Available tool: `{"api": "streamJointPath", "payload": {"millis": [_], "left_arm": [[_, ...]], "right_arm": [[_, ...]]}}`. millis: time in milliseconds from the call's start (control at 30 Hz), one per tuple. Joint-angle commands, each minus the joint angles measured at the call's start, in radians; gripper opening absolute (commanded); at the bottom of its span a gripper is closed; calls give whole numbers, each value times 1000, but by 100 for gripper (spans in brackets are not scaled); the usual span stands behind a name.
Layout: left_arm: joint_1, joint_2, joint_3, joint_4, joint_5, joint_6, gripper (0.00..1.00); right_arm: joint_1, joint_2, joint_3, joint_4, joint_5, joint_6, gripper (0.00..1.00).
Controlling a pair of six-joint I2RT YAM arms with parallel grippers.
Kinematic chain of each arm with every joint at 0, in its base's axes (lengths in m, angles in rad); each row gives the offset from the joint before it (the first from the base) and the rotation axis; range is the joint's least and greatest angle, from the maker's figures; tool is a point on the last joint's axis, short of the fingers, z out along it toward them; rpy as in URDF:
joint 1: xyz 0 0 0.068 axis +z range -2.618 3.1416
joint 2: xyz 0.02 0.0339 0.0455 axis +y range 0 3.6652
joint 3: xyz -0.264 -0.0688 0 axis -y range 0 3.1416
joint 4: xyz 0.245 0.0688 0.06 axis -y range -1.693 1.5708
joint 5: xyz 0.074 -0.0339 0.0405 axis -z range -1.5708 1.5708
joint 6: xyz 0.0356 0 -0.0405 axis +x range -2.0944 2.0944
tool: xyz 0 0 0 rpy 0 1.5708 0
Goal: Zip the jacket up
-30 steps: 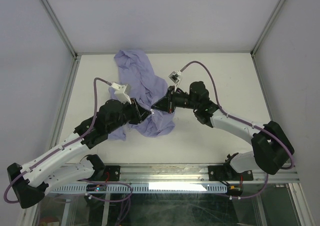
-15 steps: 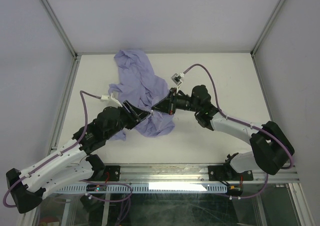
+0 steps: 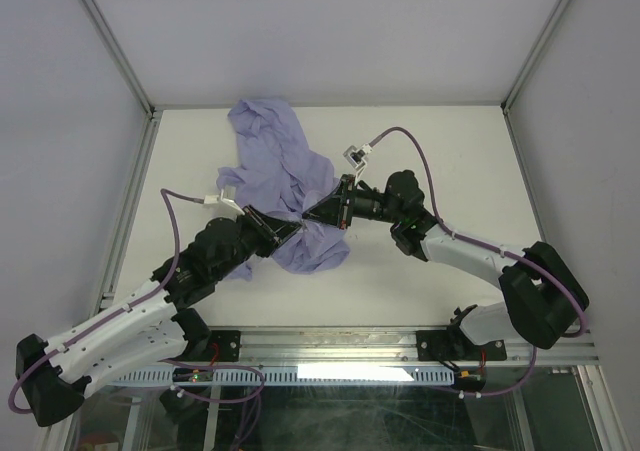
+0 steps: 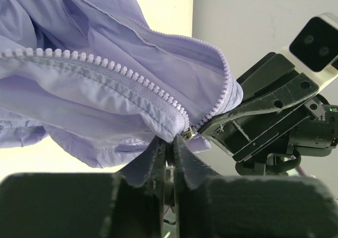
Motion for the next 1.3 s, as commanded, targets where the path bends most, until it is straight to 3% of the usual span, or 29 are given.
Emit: {"api": "streamJointPath", "payload": {"millis": [0, 133, 533, 667, 767, 1000, 1100, 1267], "left_arm": [[-10, -24, -12, 107, -10, 3, 1], [-8, -27, -4, 109, 28, 50, 0], [-8, 95, 109, 37, 321, 291, 0], [-7, 119, 165, -57, 315, 362, 0], [4, 92, 155, -87, 242, 321, 0], [10, -41, 60, -57, 67, 140, 31], [10, -66, 29, -2, 41, 103, 38], [10, -43, 11, 53, 33, 69, 40]], "right_arm": [[5, -17, 8, 77, -23, 9, 0], [-1, -10, 32, 76, -27, -1, 0], [-38, 71, 170, 40, -103, -37, 0], [-40, 83, 195, -19, -110, -45, 0], [-41, 61, 169, -29, -110, -45, 0], [-33, -10, 69, -10, -110, -45, 0], [-27, -26, 36, 31, -80, 20, 0], [-23, -39, 11, 69, -63, 50, 0]]}}
